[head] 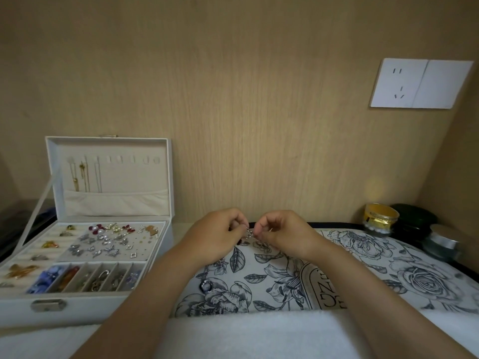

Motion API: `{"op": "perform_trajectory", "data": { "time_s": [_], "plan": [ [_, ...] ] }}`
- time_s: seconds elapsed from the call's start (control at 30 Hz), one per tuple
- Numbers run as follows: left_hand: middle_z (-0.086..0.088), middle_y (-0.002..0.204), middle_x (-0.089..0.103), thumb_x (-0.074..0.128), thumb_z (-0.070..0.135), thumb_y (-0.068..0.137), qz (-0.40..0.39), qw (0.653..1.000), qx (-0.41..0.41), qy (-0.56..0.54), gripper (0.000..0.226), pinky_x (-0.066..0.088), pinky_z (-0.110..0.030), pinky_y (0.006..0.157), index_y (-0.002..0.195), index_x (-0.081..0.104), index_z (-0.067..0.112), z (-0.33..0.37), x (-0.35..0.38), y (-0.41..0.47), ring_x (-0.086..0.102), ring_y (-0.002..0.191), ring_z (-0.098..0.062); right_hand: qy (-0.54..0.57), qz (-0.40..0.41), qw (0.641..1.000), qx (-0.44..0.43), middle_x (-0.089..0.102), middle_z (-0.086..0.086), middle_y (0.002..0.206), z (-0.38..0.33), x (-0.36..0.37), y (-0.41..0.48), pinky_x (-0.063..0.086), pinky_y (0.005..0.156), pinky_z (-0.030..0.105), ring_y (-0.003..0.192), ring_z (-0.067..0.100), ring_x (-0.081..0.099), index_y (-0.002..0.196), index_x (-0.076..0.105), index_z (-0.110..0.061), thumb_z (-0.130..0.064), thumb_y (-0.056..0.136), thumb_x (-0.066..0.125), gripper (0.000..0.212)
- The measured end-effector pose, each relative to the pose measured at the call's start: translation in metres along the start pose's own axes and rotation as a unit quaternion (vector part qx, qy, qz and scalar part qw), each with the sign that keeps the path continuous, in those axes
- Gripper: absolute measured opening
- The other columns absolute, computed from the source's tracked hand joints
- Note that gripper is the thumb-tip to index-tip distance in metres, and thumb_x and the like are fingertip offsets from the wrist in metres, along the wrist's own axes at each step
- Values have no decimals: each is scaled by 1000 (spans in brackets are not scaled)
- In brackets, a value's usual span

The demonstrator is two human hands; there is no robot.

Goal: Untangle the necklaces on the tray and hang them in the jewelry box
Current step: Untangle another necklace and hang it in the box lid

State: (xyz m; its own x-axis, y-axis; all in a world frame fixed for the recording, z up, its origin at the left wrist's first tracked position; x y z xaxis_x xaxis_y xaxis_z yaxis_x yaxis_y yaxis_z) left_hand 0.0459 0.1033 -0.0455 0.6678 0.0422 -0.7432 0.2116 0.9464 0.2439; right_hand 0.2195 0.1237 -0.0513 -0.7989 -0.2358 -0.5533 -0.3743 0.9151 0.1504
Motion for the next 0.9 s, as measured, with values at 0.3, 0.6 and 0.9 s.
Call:
{"op": "perform_trajectory", "data": {
  "time_s": [0.3, 0.6, 0.9],
  "plan": [
    [12, 77, 69, 50, 38, 100, -9, 999, -10, -49, 13, 52, -33, 67, 91, 59, 37, 3, 7, 0, 64, 65, 1, 57, -17, 998, 29, 79, 2, 87, -1, 0, -3, 57, 89, 28, 85, 12, 72, 88, 82, -18, -15, 77, 86, 12],
    [13, 75, 64, 54, 40, 98, -2, 995, -6, -95, 15, 43, -21, 63, 89, 63, 33, 5, 0, 2, 55, 62, 1, 147, 19, 989, 16, 67, -7, 69, -16, -4, -6, 43, 54, 12, 56, 2, 56, 90, 72, -7, -17, 97, 64, 15],
    [6, 84, 69, 58, 25, 98, -18, 979, -8, -201, 14, 51, -29, 70, 102, 69, 31, 8, -3, 4, 63, 73, -9, 170, -22, 985, 17, 62, -7, 59, -23, -5, -9, 22, 45, 22, 46, 9, 32, 80, 67, -15, -20, 102, 56, 25]
  ]
}}
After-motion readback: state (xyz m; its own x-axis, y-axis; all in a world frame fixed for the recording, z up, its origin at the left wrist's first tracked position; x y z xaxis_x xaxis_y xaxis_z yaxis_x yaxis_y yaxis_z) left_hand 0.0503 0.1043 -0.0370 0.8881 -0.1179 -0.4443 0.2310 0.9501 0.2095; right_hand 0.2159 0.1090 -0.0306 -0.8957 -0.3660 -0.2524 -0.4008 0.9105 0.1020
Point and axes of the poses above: each hand's wrist, its own y-axis towards the middle knuckle, its own x-axis out of the palm, z = x × y, the point moved 4 cm from there along y, towards the middle knuckle
